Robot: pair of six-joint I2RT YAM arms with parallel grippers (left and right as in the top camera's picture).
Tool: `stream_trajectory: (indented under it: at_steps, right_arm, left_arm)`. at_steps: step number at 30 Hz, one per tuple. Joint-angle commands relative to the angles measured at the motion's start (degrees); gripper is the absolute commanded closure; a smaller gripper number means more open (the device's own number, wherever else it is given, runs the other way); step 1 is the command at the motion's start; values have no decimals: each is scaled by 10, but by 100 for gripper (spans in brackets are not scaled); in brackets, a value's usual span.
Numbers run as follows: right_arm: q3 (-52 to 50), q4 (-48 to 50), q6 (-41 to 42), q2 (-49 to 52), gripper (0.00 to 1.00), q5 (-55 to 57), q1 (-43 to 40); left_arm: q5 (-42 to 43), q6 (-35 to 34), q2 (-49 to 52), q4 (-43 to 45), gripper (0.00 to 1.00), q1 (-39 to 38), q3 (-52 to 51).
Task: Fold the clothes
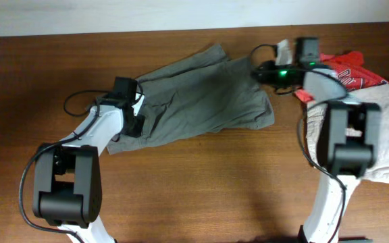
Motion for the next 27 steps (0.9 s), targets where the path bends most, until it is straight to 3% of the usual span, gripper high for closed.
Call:
stream_trajectory:
  at_steps: [1,8,14,17,19,22,24,27]
  right_arm:
    - [4,-58,-49,-113,59,-17,10]
    - [4,-221,-71,-234,50,81,14]
    - [4,-296,-101,-307,50,126,18]
    - [4,-312,-117,-349,50,139,29]
    - [4,-324,-125,-377,49,166,40]
    - [4,-338,-125,-412,47,207,64]
    - [4,-344,-125,-428,46,229,81]
    - [4,-352,-124,-440,45,249,103]
  left_arm:
    - [-7,1,-17,-27,49,1,73]
    - [5,-2,-78,-112,34,2,163]
    - [7,7,-164,-170,33,2,206]
    - [-46,5,-226,-210,33,2,219]
    - [-89,-57,-270,-238,33,14,219]
    - [-89,-143,-312,-286,32,67,219]
    - [-45,-177,-324,-308,31,125,211]
    - [108,-180,-323,-303,24,217,175]
